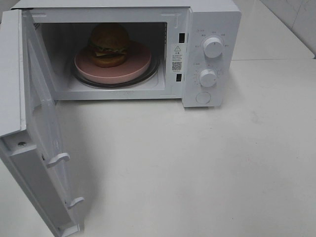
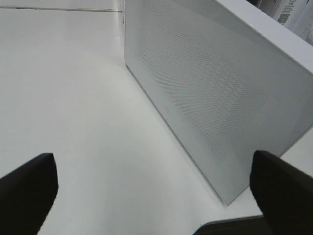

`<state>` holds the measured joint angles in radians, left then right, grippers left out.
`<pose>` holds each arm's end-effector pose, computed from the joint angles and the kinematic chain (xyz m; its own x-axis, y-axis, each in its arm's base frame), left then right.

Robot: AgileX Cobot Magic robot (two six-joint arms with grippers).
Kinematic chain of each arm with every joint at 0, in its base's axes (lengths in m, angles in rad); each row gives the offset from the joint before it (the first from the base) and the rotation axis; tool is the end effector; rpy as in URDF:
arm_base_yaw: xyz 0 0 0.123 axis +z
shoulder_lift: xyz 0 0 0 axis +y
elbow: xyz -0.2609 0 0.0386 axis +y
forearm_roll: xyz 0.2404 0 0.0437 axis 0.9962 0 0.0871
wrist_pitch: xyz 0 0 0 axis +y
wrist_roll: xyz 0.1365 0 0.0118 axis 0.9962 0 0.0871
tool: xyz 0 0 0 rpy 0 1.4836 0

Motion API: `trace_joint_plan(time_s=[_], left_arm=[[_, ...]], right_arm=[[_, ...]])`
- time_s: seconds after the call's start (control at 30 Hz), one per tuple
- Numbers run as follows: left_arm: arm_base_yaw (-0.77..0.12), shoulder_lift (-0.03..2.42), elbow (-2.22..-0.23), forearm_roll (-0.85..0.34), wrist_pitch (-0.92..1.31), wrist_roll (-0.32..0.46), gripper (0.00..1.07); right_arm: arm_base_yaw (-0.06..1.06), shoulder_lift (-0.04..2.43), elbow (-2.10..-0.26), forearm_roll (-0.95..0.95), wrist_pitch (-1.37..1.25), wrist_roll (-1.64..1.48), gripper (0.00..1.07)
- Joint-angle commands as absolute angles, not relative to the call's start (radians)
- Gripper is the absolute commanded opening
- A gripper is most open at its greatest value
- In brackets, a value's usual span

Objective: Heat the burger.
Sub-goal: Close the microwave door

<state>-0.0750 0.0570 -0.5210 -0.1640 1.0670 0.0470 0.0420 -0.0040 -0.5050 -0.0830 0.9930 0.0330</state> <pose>0.0538 -0.0237 0.2567 -0.4931 0.0046 -0.8700 0.1826 0.9783 -0.0983 0.0540 -0.0073 0.2631 -0.3849 -0.0286 -0.9225 0.0174 0.9991 -0.0382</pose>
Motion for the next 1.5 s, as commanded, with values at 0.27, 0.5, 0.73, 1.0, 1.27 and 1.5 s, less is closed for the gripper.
trace_joint_plan(time_s=[0.27,0.5,0.73,1.0,1.27,1.5], left_arm=[[-0.073,0.209,-0.545,-0.133,0.953,0.043,0.7],[-0.073,0.327,-0.545,-0.126,0.852,0.043,0.38],[-0.073,0.5,-0.544,-0.116,0.665,0.054,0.0],[-0.073,0.64,-0.477,-0.16,0.376,0.15,0.0],[-0.088,0.747,-0.365,-0.189,0.036,0.158,0.0],[-0.129,0.888,-0.252,-0.147,-0.342,0.167,0.0]], right_arm=[[0.034,-0.031,-0.5,-0.085,0.993,0.038,0.76],[0.034,-0.031,-0.5,-0.085,0.993,0.038,0.76],[0.034,-0.031,-0.5,-0.085,0.993,0.038,0.76],[0.034,-0.031,-0.5,-0.085,0.993,0.038,0.76],[0.034,-0.031,-0.5,-0.085,0.993,0.038,0.76],[0.034,-0.031,-0.5,-0.085,0.993,0.038,0.76]])
